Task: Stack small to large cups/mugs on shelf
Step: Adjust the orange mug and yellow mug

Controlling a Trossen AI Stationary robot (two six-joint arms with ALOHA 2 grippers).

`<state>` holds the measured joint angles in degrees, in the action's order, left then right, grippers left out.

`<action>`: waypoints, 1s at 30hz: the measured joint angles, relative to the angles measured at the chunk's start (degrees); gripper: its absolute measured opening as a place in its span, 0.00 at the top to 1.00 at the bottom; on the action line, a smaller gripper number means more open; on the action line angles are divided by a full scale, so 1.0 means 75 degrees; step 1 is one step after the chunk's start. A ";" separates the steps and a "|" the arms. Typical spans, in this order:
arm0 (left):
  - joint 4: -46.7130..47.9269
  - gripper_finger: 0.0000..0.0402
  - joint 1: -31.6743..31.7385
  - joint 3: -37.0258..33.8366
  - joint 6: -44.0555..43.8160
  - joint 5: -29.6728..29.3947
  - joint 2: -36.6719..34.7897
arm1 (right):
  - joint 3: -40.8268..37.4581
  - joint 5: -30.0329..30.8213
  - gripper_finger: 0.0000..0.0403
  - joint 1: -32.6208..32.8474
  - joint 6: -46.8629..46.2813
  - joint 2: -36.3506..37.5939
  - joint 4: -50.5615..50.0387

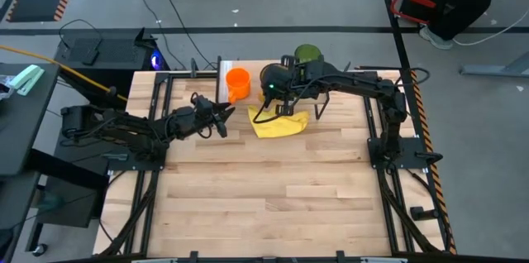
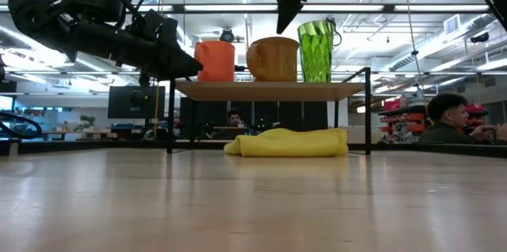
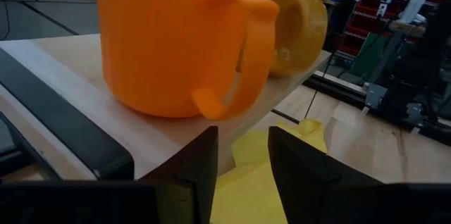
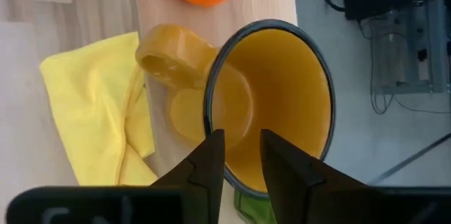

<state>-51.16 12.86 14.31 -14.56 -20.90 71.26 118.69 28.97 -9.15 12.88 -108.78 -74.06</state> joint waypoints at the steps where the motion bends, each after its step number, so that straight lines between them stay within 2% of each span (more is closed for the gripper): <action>1: 0.0003 0.66 0.0001 0.0000 -0.0008 -0.0002 0.0000 | 0.0000 0.0006 0.75 0.0015 -0.0072 0.0029 -0.0025; 6: 0.0041 0.65 -0.0138 0.0003 0.0014 -0.0004 0.0000 | 0.0003 0.0220 0.76 0.0168 -0.1346 0.0443 -0.0469; 9: 0.0066 0.64 -0.0298 0.0003 0.0081 -0.0001 0.0000 | 0.0000 0.0981 0.79 0.0510 -0.2349 0.0782 -0.1022; 12: 0.0055 0.65 -0.0444 0.0003 0.0389 -0.0003 0.0000 | -0.0174 0.1798 0.86 0.1134 -0.3132 0.1214 -0.1040; 15: 0.0002 0.66 -0.0520 0.0003 0.0491 -0.0001 -0.0017 | -0.0783 0.1971 0.96 0.1825 -0.3842 0.1701 -0.0718; 17: 0.0015 0.66 -0.0582 0.0003 0.0503 -0.0002 -0.0017 | -0.1653 0.1972 0.98 0.2243 -0.4246 0.2092 -0.0232; 21: 0.0012 0.67 -0.0645 0.0003 0.0518 0.0047 -0.0017 | -0.4453 0.2217 0.95 0.2853 -0.5327 0.3158 0.1335; 24: 0.0010 0.66 -0.0718 0.0003 0.0517 0.0046 -0.0017 | -0.6662 0.2874 0.95 0.3140 -0.5854 0.3935 0.3129; 27: -0.0068 0.66 -0.0725 0.0003 0.0519 0.0051 -0.0017 | -0.8199 0.3719 0.98 0.3284 -0.5066 0.4576 0.6021; 29: -0.0175 0.67 -0.0722 0.0003 0.0517 0.0046 -0.0020 | -0.9202 0.3777 0.99 0.3101 -0.4660 0.4807 0.8001; 30: -0.0199 0.67 -0.0722 0.0003 0.0517 0.0046 -0.0020 | -0.9676 0.3554 0.98 0.2907 -0.4520 0.4810 0.8870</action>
<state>-52.65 7.44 14.33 -10.68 -20.56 71.11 46.12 55.63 12.65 -21.03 -72.70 -7.53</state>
